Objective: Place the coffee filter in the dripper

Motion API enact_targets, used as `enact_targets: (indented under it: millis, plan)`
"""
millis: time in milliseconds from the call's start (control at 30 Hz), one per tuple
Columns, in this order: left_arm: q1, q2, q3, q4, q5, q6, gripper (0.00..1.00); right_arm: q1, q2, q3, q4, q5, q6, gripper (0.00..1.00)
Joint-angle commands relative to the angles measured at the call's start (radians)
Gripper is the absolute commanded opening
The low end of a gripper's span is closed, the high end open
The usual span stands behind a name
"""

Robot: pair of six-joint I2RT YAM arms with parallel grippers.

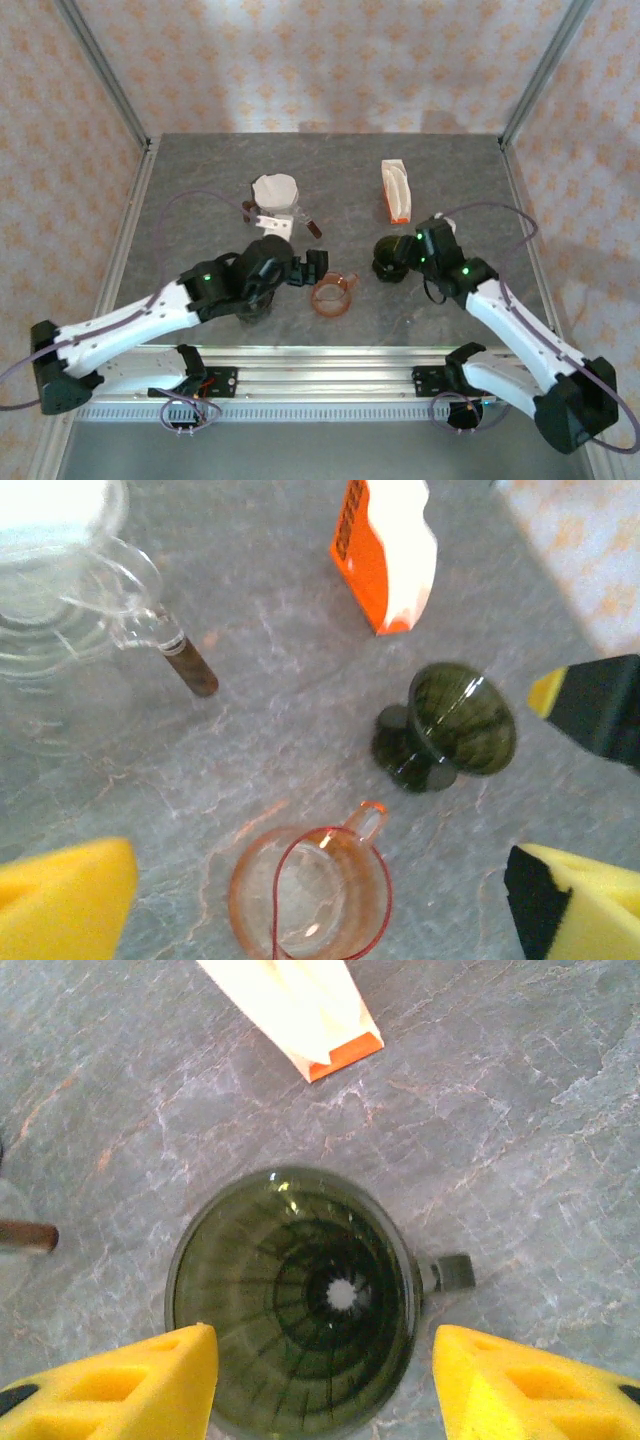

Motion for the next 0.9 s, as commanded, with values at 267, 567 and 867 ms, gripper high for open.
enact_targets:
  millis: [267,567,867]
  plan:
    - [-0.003,-0.356,-0.204,-0.096,-0.136,-0.053,1.0,-0.17,0.273,0.092,0.058,-0.187,-0.186,0.56]
    - [-0.004,-0.421,-0.26,-0.107,-0.143,-0.077,1.0,-0.175,0.359,0.122,0.068,-0.173,-0.217,0.49]
    - [-0.004,-0.425,-0.287,-0.093,-0.131,-0.095,1.0,-0.157,0.367,0.119,0.059,-0.183,-0.22,0.25]
